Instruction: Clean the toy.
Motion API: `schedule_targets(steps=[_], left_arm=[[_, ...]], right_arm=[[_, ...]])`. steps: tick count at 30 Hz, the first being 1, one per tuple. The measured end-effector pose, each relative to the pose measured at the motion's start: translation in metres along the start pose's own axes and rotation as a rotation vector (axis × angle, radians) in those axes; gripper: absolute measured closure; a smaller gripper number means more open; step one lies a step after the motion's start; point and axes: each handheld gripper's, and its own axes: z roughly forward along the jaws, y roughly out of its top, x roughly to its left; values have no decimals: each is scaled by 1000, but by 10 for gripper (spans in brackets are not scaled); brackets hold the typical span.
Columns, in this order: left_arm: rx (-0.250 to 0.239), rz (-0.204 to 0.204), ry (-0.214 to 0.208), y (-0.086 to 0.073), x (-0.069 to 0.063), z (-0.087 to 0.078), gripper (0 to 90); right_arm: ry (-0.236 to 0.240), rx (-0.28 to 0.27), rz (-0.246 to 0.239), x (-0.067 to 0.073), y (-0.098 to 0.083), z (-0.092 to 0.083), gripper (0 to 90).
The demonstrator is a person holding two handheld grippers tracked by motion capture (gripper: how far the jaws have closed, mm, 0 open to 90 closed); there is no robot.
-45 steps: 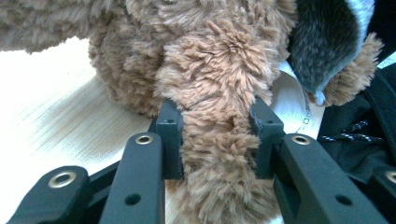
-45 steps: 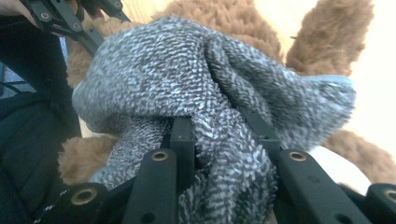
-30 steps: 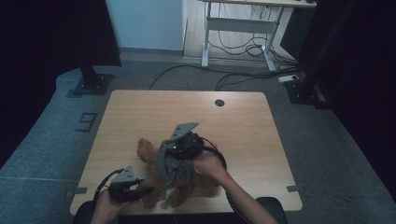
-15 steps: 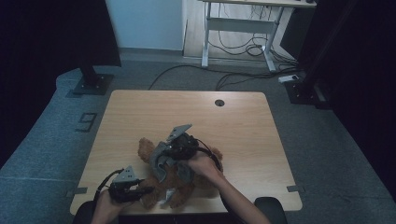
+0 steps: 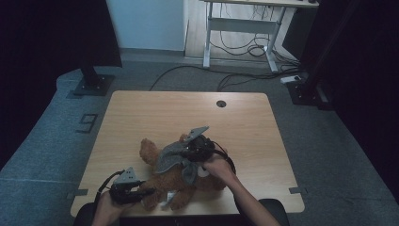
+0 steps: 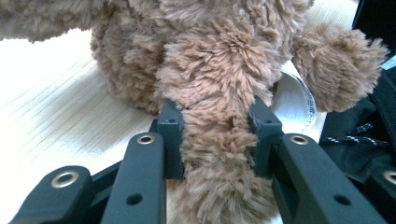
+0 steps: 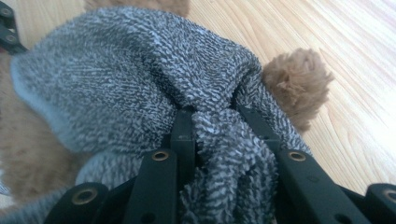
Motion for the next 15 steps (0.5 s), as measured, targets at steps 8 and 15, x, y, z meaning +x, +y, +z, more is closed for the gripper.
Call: schedule_targets(steps=[8,15], left_arm=[[2,2,2,0,0,0,643],[-2,8,4,0,0,1,642]], right_arm=[[-64,-2,3,-9,0,-19,697],[-25,-79,-63,6,39,-32,699]])
